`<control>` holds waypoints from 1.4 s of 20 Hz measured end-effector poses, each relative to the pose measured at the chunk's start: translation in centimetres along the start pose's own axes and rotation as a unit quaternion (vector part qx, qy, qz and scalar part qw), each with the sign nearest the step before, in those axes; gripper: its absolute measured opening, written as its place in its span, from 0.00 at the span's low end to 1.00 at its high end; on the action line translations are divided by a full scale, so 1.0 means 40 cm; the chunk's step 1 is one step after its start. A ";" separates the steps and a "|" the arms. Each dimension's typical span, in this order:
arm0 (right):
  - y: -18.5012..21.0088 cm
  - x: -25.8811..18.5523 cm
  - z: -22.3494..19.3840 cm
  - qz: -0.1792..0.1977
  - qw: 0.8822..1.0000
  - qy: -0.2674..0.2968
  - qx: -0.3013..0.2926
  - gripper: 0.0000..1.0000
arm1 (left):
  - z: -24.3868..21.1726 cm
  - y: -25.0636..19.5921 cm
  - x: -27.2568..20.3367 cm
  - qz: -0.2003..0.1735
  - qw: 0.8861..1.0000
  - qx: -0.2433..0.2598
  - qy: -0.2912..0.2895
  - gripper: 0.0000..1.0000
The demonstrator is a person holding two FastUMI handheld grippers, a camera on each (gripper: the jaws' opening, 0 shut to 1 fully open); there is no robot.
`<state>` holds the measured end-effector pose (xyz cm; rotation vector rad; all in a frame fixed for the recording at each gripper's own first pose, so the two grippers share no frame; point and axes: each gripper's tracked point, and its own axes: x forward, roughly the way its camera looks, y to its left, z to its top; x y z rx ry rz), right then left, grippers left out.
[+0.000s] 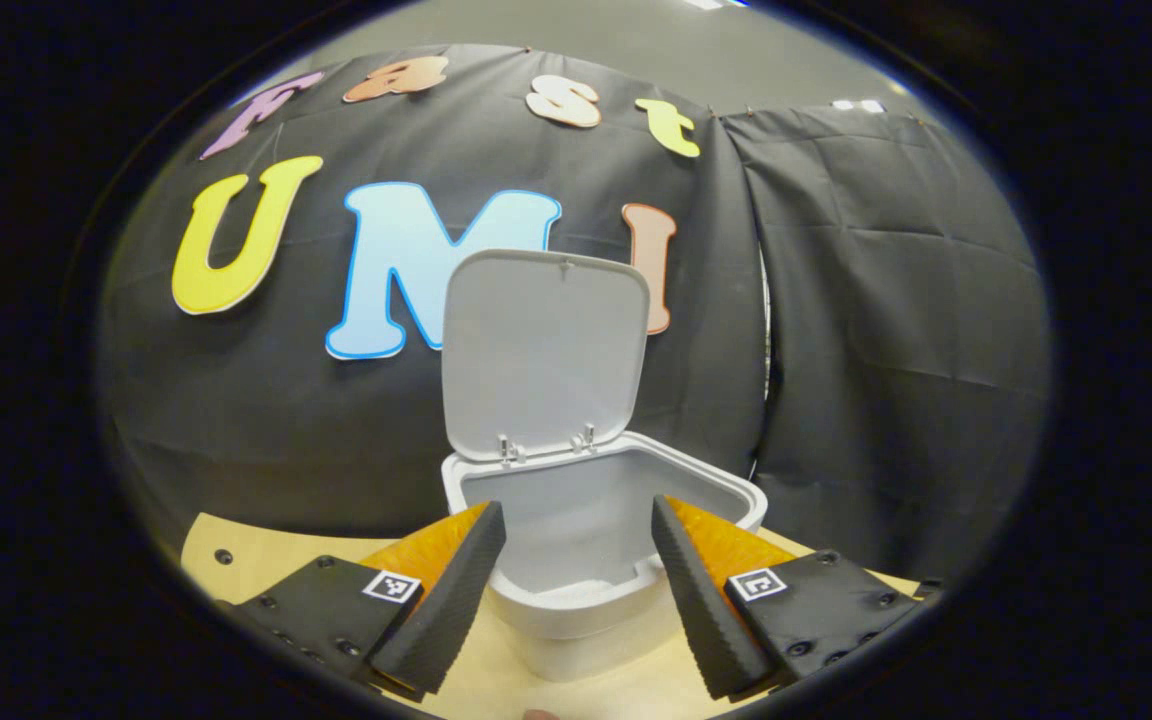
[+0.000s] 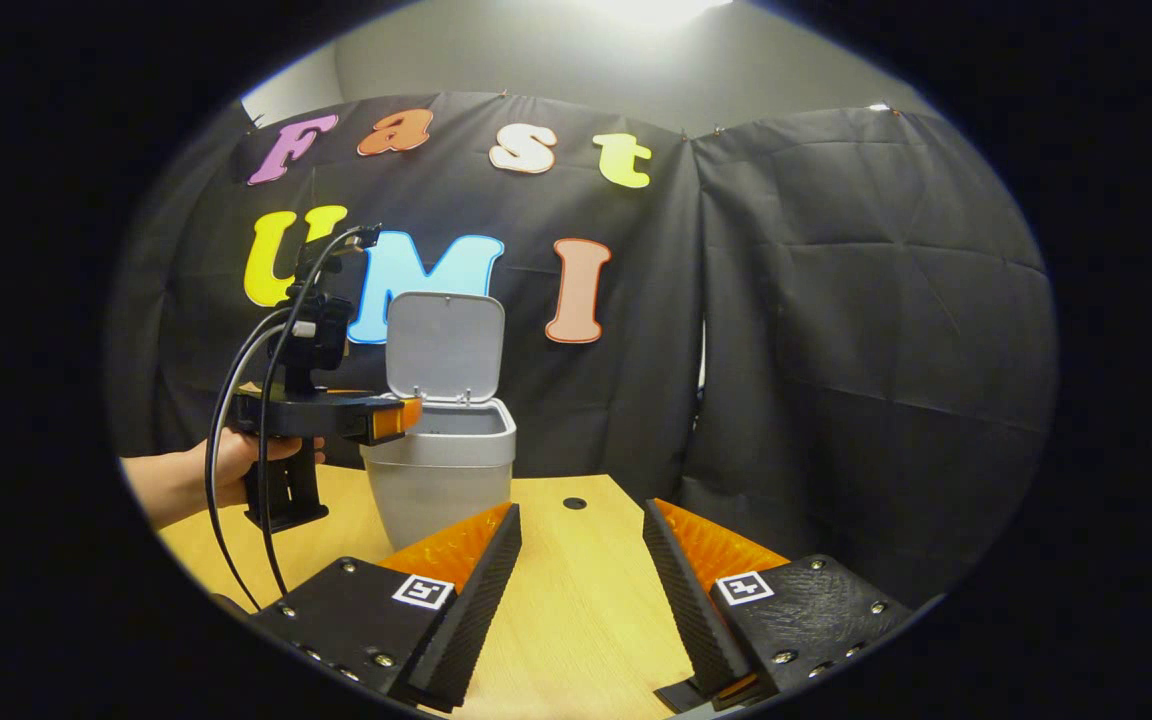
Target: Press the lid of the desktop garbage bin to open it, pick up the crumpled paper on the desktop and throw it into the bin, then pick up the pop can on the desktop and drop it into the bin, and finally close the garbage bin lid.
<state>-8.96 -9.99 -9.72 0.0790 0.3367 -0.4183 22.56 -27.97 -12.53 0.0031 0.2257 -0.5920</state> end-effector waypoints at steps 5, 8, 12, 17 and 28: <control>0.075 0.012 -0.042 0.064 0.998 0.005 -0.018 0.84 | 0.048 0.041 -0.124 0.026 0.999 -0.005 -0.034 0.94; 0.120 0.014 -0.066 0.101 0.994 0.010 -0.028 0.92 | 0.067 0.073 -0.201 0.048 0.998 -0.010 -0.046 0.95; 0.201 0.007 -0.129 0.166 0.985 0.032 -0.026 0.94 | 0.095 0.105 -0.298 0.081 0.995 -0.002 -0.062 0.96; 0.293 -0.010 -0.256 0.241 0.966 0.089 -0.031 0.95 | 0.109 0.138 -0.394 0.113 0.991 0.003 -0.077 0.94; 0.376 -0.025 -0.495 0.331 0.923 0.183 -0.066 0.95 | 0.060 0.200 -0.496 0.162 0.985 -0.008 -0.065 0.94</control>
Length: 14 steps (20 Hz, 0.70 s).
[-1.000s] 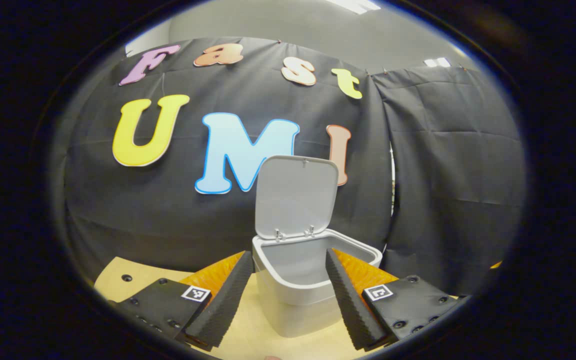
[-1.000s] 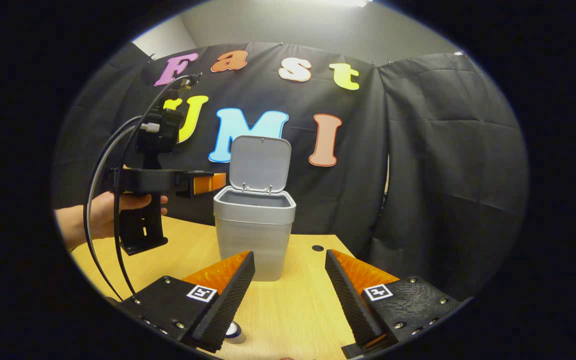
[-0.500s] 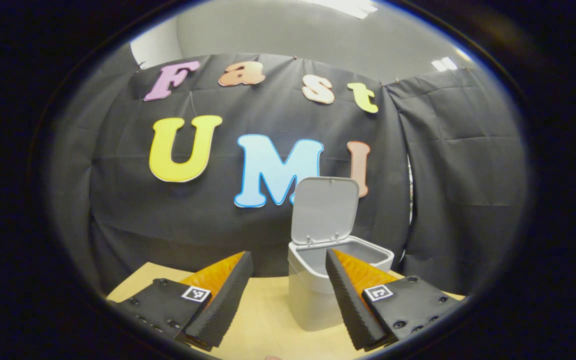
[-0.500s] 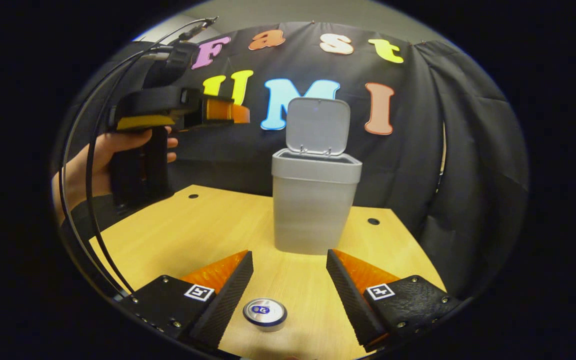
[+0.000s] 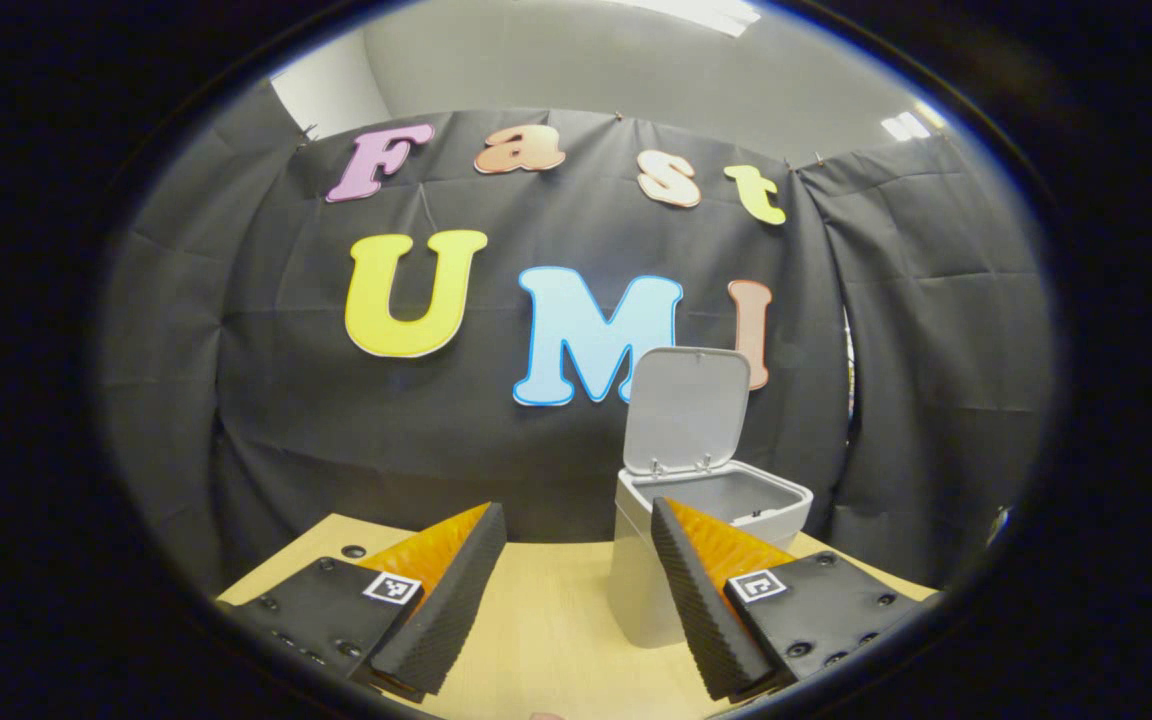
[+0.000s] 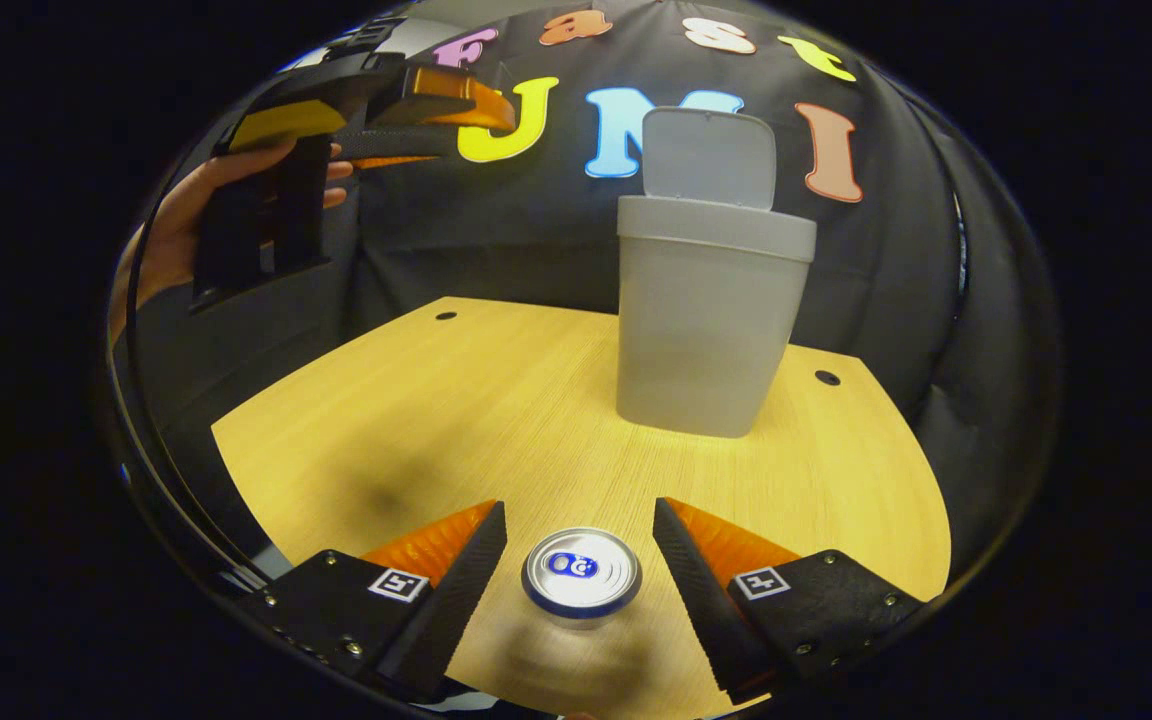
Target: Press the lid of the desktop garbage bin to open it, pick up the crumpled paper on the desktop and throw it into the bin, then pick up the pop can on the desktop and drop it into the bin, and finally close the garbage bin lid.
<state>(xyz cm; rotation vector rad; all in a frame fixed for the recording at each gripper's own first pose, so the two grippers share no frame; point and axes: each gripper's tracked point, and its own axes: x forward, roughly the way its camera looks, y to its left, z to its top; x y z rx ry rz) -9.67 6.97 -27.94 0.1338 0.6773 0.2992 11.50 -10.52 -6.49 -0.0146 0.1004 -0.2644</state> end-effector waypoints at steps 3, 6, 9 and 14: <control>-0.001 0.016 -0.045 0.002 1.000 0.023 0.003 0.95 | -0.006 0.022 -0.015 0.009 1.000 -0.001 0.005 0.95; -0.002 0.020 -0.054 0.000 0.999 0.034 0.002 0.95 | 0.002 0.034 -0.024 0.011 1.000 0.002 0.004 0.95; -0.007 0.022 -0.061 -0.010 0.999 0.035 -0.005 0.85 | 0.011 0.034 -0.021 0.008 1.000 0.002 0.001 0.95; -0.026 0.008 -0.027 -0.025 0.999 0.027 -0.004 0.83 | 0.007 0.022 -0.027 -0.002 1.000 -0.009 0.002 0.95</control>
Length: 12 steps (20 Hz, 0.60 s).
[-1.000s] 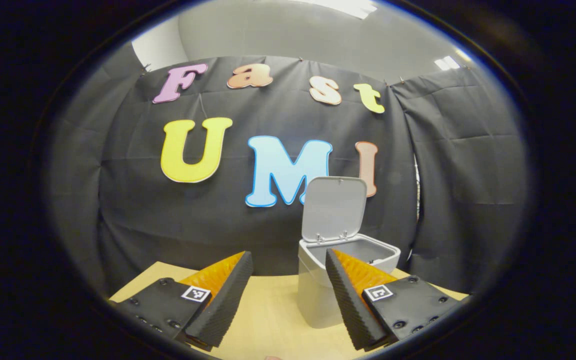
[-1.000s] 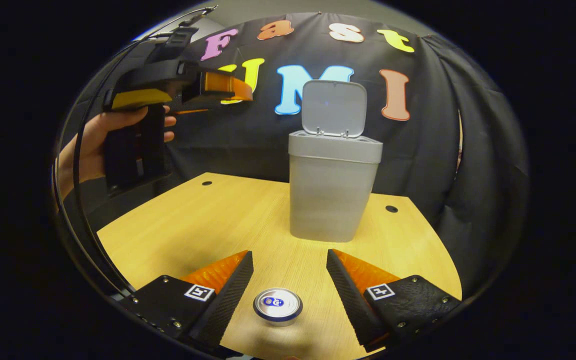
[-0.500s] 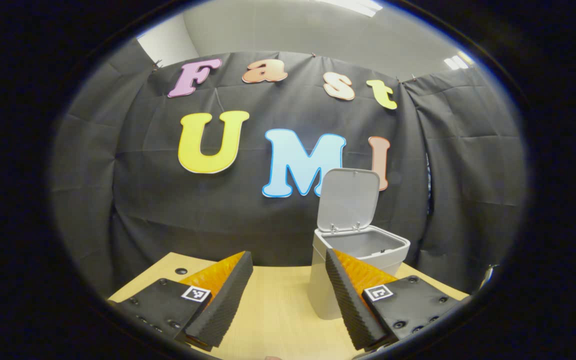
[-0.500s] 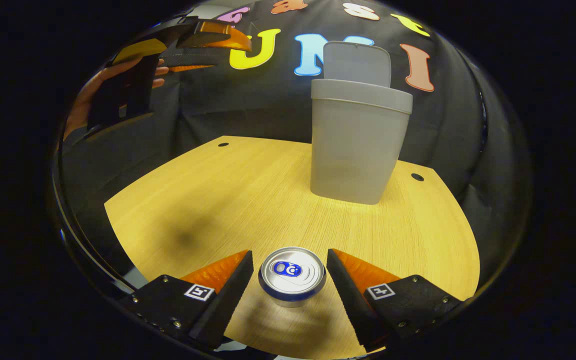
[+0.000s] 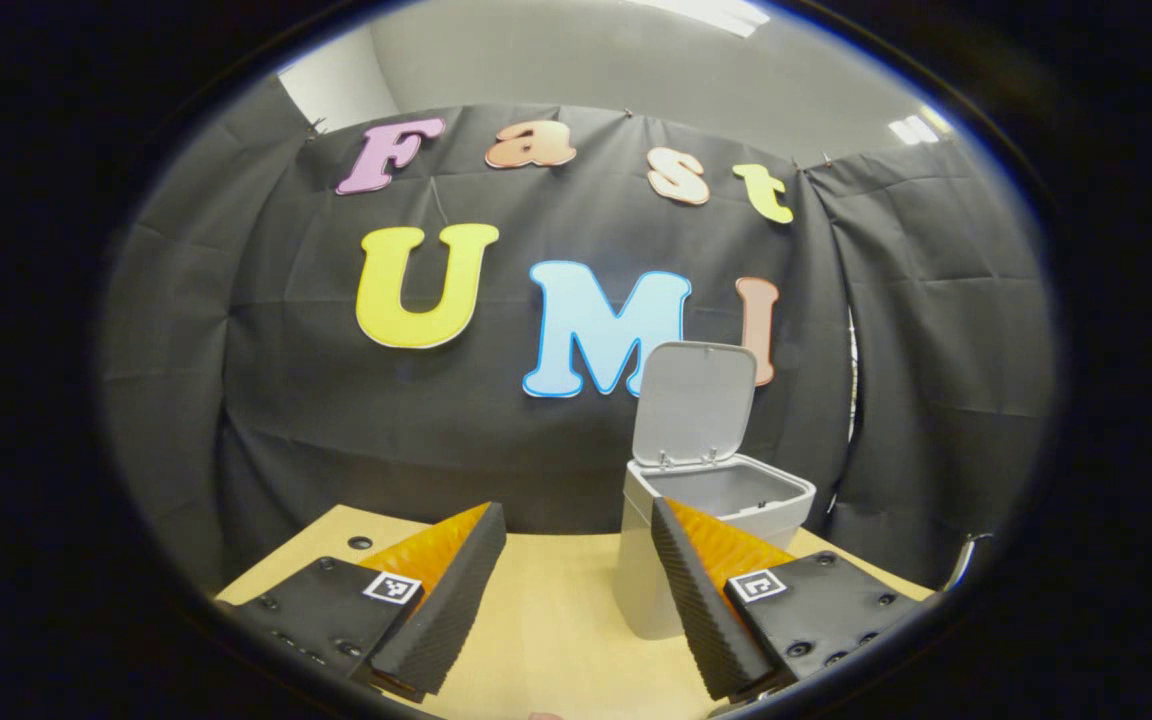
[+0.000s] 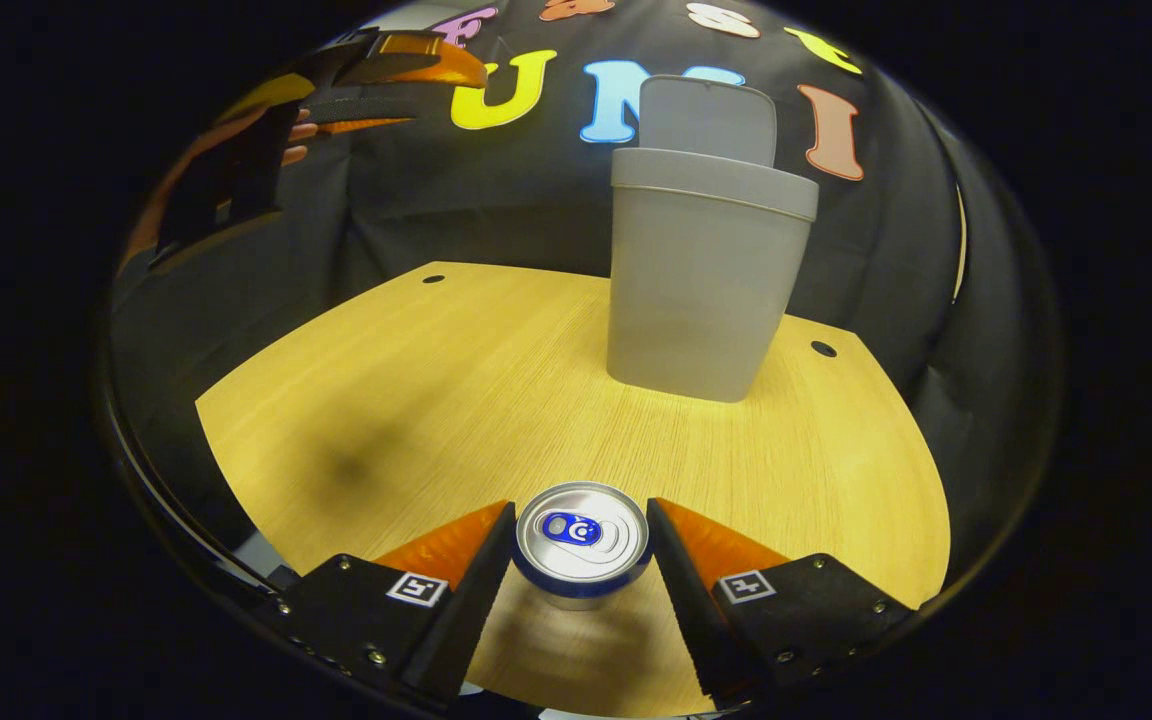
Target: Press the lid of the desktop garbage bin to open it, pick up the crumpled paper on the desktop and throw it into the bin, then pick up the pop can on the desktop and drop it into the bin, and finally close the garbage bin lid.
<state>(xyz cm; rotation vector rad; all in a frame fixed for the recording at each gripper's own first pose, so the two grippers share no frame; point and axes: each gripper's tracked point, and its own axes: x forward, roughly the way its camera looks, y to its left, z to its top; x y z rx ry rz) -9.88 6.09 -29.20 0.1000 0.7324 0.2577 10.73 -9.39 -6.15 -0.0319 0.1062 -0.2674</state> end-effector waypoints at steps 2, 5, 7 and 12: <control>-0.013 -0.016 0.052 -0.010 1.000 -0.018 -0.003 0.83 | -0.001 0.009 -0.006 0.001 1.000 0.002 -0.001 0.95; -0.047 -0.042 0.165 -0.030 0.998 -0.063 -0.001 0.83 | 0.000 0.022 -0.011 0.001 1.000 0.000 -0.005 0.95; -0.068 -0.060 0.263 -0.040 0.994 -0.101 0.003 0.83 | 0.001 0.034 -0.014 0.004 1.000 -0.001 -0.007 0.95; -0.131 -0.090 0.509 -0.069 0.976 -0.206 -0.007 0.83 | -0.011 0.040 -0.014 0.004 1.000 -0.009 -0.005 0.95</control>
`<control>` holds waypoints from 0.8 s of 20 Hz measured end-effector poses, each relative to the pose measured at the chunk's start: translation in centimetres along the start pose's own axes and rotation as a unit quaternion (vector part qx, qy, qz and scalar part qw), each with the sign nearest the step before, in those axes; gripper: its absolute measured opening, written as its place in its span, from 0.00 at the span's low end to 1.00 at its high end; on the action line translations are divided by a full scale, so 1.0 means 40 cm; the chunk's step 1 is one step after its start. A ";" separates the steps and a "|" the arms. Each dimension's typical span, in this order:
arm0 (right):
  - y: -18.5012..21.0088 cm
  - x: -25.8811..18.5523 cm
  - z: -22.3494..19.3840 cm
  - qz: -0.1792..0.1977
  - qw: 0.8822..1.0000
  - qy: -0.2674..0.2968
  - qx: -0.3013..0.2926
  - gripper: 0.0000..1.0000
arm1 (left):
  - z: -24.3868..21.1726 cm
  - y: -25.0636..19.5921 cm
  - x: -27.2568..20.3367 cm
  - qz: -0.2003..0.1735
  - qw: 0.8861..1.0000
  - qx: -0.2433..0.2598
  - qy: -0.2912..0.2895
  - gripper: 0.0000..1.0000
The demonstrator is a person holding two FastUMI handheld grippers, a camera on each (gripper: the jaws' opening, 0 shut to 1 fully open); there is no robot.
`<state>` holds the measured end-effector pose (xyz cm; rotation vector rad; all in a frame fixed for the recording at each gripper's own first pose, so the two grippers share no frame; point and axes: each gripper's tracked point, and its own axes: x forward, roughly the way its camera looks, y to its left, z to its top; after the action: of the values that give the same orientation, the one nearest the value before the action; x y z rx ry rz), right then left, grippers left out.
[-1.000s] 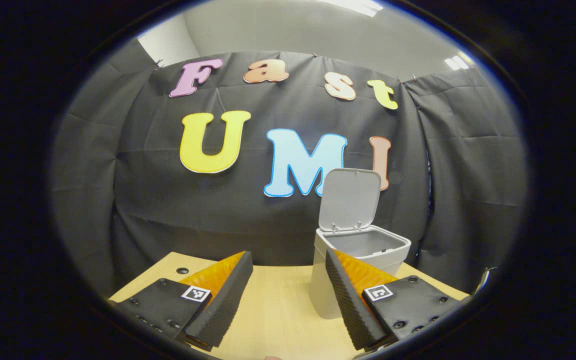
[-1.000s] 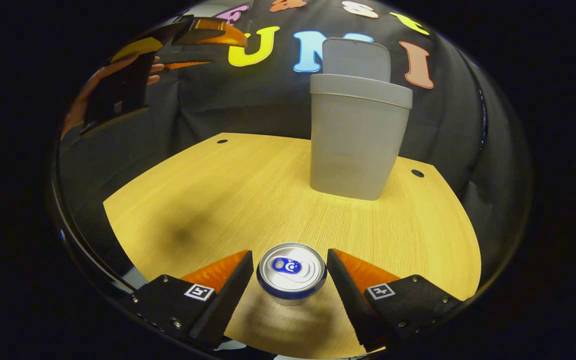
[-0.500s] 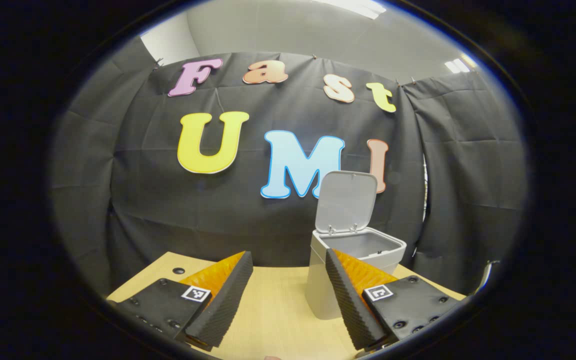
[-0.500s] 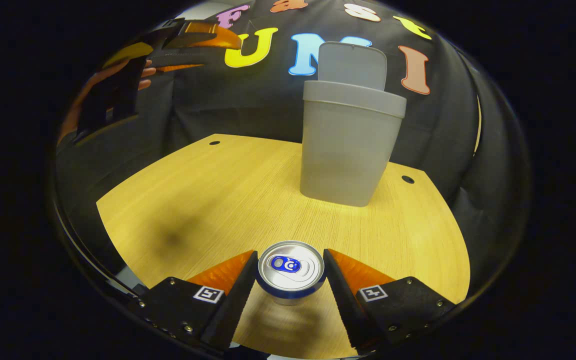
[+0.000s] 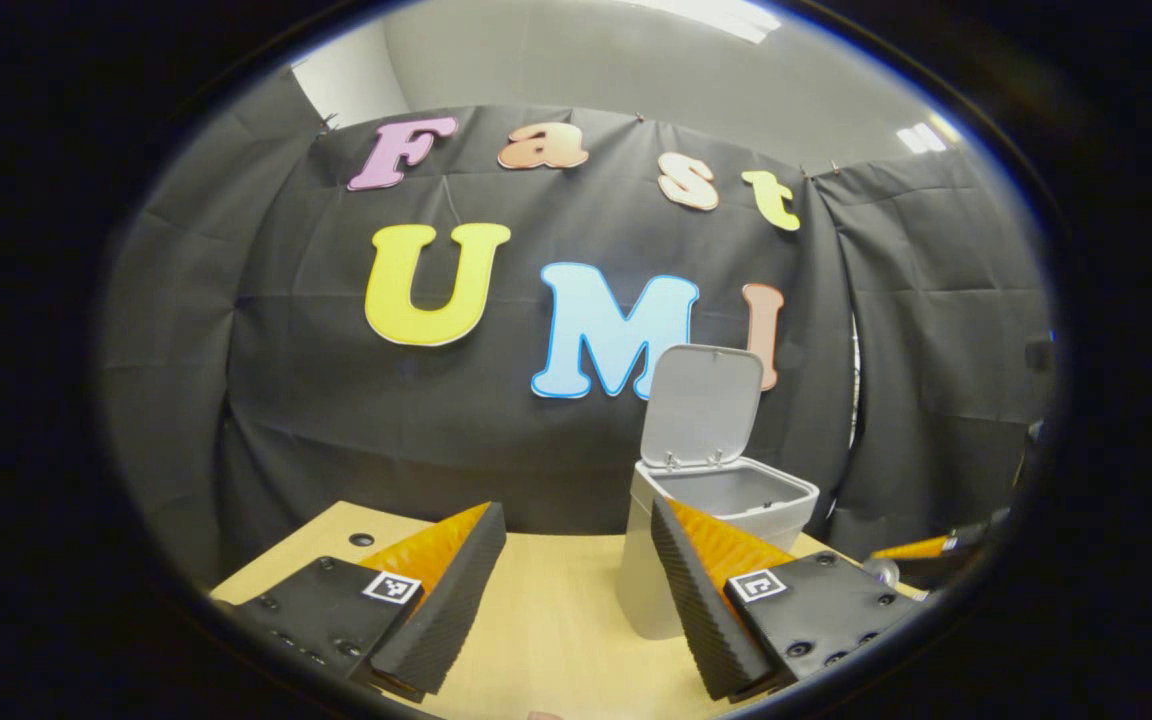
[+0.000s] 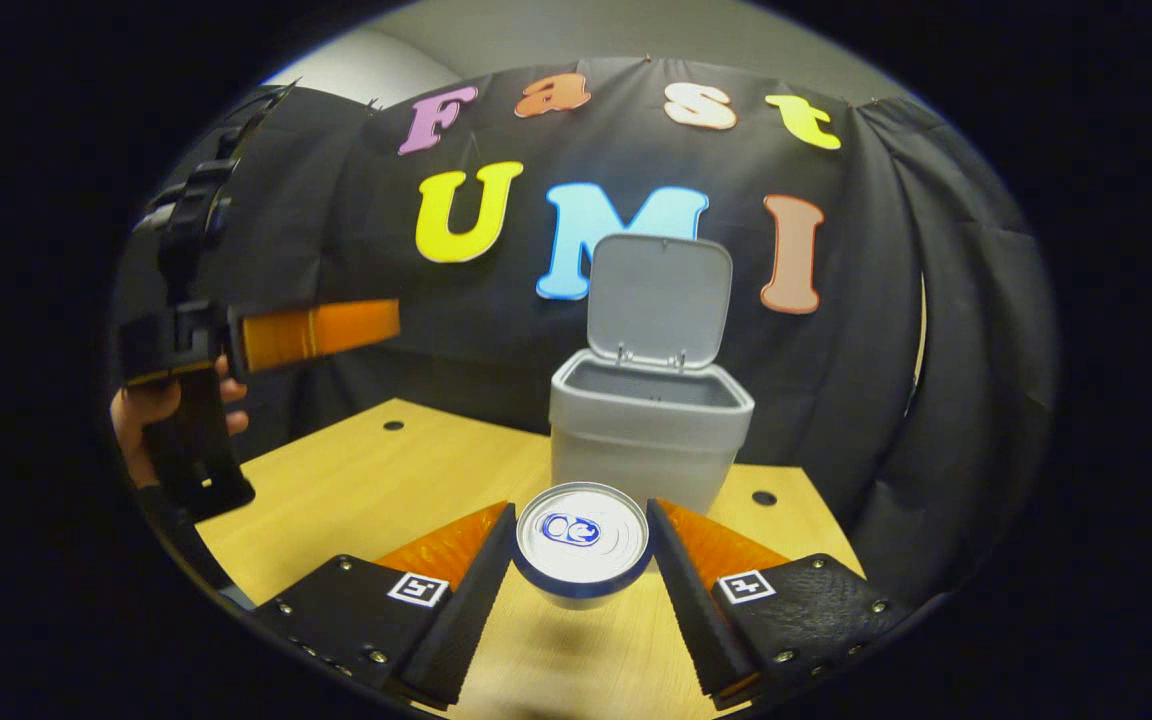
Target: Press the lid of the desktop garbage bin to open it, pick up the crumpled paper on the desktop and throw it into the bin, then pick up the pop can on the desktop and drop it into the bin, and finally close the garbage bin lid.
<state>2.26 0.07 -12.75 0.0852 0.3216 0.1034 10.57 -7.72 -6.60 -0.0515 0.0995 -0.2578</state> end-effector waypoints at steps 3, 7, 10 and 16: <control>-0.033 0.051 0.126 -0.016 0.998 -0.057 -0.009 0.83 | -0.001 -0.006 0.002 -0.005 1.000 -0.005 0.003 0.95; -0.075 0.114 0.280 -0.037 0.990 -0.132 -0.021 0.83 | -0.003 -0.010 0.016 -0.011 1.000 -0.003 0.002 0.95; -0.090 0.181 0.343 -0.043 0.985 -0.165 -0.024 0.82 | -0.006 -0.018 0.036 -0.018 1.000 -0.008 0.002 0.96; -0.086 0.371 0.259 -0.033 0.994 -0.106 0.005 0.82 | 0.001 -0.024 0.057 -0.026 1.000 -0.001 -0.005 0.95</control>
<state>19.88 -2.34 -7.92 0.0954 0.1118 0.0266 12.54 -9.23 -6.70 -0.0572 0.0891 -0.3099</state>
